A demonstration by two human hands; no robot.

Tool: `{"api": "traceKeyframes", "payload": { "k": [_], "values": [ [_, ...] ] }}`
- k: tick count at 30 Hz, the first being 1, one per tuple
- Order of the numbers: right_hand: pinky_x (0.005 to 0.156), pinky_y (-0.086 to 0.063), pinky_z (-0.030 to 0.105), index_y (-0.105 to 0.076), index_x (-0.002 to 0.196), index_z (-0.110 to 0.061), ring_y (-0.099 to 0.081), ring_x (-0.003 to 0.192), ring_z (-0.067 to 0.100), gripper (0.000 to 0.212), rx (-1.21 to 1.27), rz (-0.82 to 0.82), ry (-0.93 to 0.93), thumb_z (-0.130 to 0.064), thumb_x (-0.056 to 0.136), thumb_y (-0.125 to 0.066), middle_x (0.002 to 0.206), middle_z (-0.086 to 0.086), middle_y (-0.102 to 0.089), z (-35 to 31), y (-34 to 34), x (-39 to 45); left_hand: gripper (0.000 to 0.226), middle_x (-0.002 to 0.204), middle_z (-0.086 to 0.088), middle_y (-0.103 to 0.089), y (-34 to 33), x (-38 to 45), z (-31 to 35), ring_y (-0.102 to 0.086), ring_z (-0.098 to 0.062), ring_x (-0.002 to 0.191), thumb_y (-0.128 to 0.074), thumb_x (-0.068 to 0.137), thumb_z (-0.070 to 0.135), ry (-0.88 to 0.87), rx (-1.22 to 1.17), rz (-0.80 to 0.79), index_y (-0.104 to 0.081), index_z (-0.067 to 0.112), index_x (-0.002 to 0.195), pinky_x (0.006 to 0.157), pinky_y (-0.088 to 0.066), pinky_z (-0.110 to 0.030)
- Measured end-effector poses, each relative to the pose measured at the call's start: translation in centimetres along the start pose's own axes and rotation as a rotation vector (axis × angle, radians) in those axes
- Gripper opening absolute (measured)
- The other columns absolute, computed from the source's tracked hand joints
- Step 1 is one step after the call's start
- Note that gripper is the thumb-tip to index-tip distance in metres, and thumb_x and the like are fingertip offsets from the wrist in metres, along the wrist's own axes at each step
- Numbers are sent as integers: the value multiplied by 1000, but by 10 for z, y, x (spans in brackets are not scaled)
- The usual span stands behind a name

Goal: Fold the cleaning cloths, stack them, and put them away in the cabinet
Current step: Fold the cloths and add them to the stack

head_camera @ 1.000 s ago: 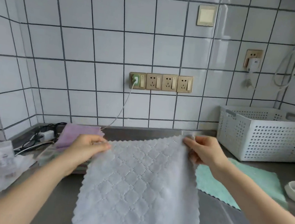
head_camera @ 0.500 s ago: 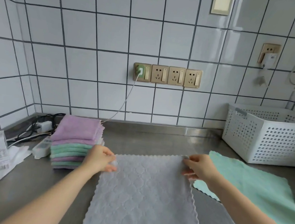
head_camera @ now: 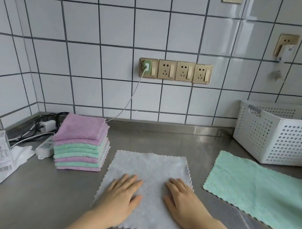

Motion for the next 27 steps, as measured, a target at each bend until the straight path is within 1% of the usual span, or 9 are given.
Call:
{"api": "traceKeyframes", "payload": {
  "k": [3,6,9,13,16,17,19,24,27],
  "values": [
    [97,-48,30,-63,112,-16,-59,113,23,58,-80,150,76,-47,98,-15,118,1,-62,3,5,-6,89,159,15,-5,2,-10,6,2,-10,147,5,68,66,32,2,-19,-15,36,149,117,-3,-31],
    [80,-51,22,-66,84,-21,-65,88,17,34,-105,227,184,-28,95,-34,93,-5,-64,-8,9,-14,89,157,21,0,9,-24,14,9,-6,145,-9,72,84,-17,-34,-129,-16,38,148,118,1,-34],
    [78,-47,15,-65,92,-24,-63,85,10,24,-33,169,318,-36,91,-45,96,-7,-63,-29,4,-29,109,149,33,1,14,-41,27,18,5,138,-8,50,93,-162,-113,-238,-16,42,147,119,3,-32],
    [82,-49,14,-62,107,-28,-62,94,6,49,-39,101,347,-65,91,-33,106,-11,-63,-33,5,-44,90,147,33,-11,15,-53,29,5,11,138,-29,63,87,-277,-158,-206,-27,46,143,114,5,-14],
    [83,-49,12,-63,110,-29,-62,98,3,55,-78,103,350,-71,88,-35,110,-13,-63,-35,10,-49,55,129,32,-49,13,-62,22,-37,10,129,-32,86,72,-361,-10,-20,-58,40,123,109,-25,-8],
    [82,-49,11,-64,109,-30,-62,98,2,56,-99,113,347,-72,87,-33,110,-14,-64,-37,11,-50,44,119,29,-60,11,-63,21,-51,9,119,-38,87,64,-390,14,-13,-65,39,112,100,-37,-9],
    [82,-50,11,-64,109,-31,-63,98,1,58,-92,99,329,-72,88,-30,110,-15,-64,-39,13,-52,38,106,27,-68,10,-63,23,-60,9,104,-43,79,55,-429,35,46,-71,38,98,88,-44,-8],
    [83,-48,12,-64,109,-29,-62,101,4,58,-69,72,305,-70,89,-27,111,-14,-64,-43,18,-55,28,96,20,-69,16,-62,28,-65,4,89,-46,76,28,-418,-7,161,-65,32,95,75,-49,-10],
    [84,-48,15,-63,111,-27,-62,103,7,64,-50,31,279,-70,89,-22,114,-11,-64,-44,19,-56,41,115,12,-62,14,-58,22,-62,-9,101,-35,78,11,-316,-41,132,-55,28,110,82,-50,-24]
  ]
}}
Point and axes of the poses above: each hand's wrist, its own x-axis towards the middle knuckle, its own y-axis out of the back of the hand, z = x × y, the point moved 1 cm from there along x, towards the middle knuckle
